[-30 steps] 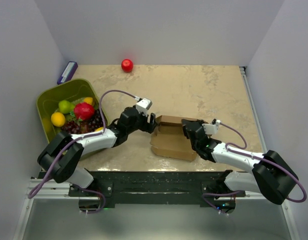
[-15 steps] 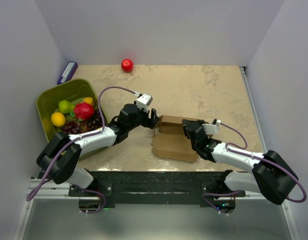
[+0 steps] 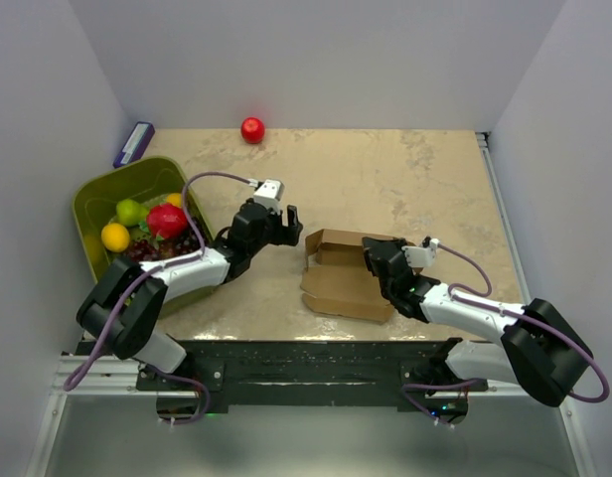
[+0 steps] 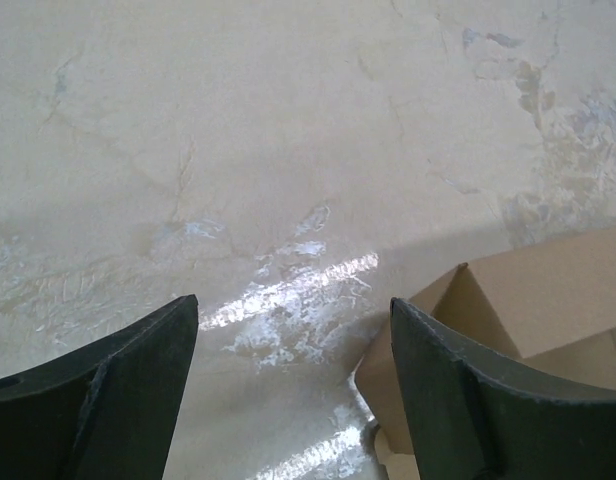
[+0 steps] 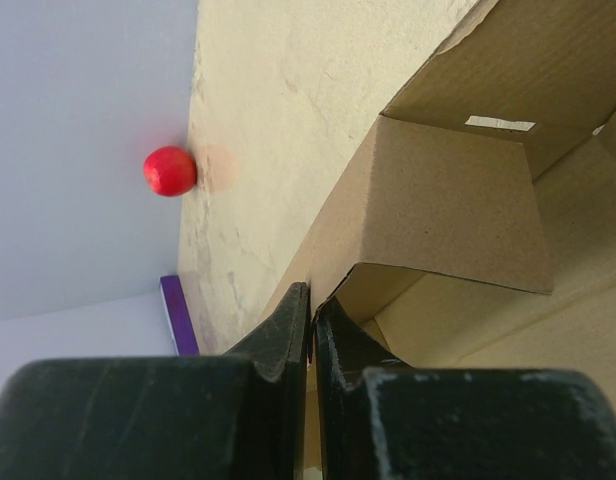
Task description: Fold the paper box
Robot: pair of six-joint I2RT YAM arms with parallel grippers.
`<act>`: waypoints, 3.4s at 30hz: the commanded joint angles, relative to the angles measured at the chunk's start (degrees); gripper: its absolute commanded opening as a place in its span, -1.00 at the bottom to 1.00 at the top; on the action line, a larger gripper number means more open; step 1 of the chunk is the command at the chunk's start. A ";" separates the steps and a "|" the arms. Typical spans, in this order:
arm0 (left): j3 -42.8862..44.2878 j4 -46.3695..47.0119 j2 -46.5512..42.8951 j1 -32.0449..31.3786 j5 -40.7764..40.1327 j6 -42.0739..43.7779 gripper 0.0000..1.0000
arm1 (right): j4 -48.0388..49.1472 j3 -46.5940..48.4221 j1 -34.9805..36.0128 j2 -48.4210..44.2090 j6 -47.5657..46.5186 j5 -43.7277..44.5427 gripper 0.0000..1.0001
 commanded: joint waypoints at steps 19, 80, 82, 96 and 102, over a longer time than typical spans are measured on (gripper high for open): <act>-4.65 12.03 6.57 -0.61 18.19 8.69 0.61 | -1.72 1.11 -0.10 0.40 -2.59 2.62 -0.88; 0.45 15.99 17.73 -15.73 -14.23 7.64 -0.24 | -5.68 1.99 2.89 2.60 -2.32 5.25 -0.98; 1.15 15.99 18.17 -15.64 -15.37 7.38 -0.33 | -5.85 2.08 3.06 2.51 -2.41 5.34 -0.98; 1.15 12.39 17.83 -15.38 -21.97 6.23 -0.83 | -7.08 4.71 3.77 -0.29 -9.78 4.20 -0.46; 3.08 2.11 15.19 -9.95 -12.23 5.09 -0.97 | -6.64 5.59 3.68 -11.98 -29.45 0.60 0.56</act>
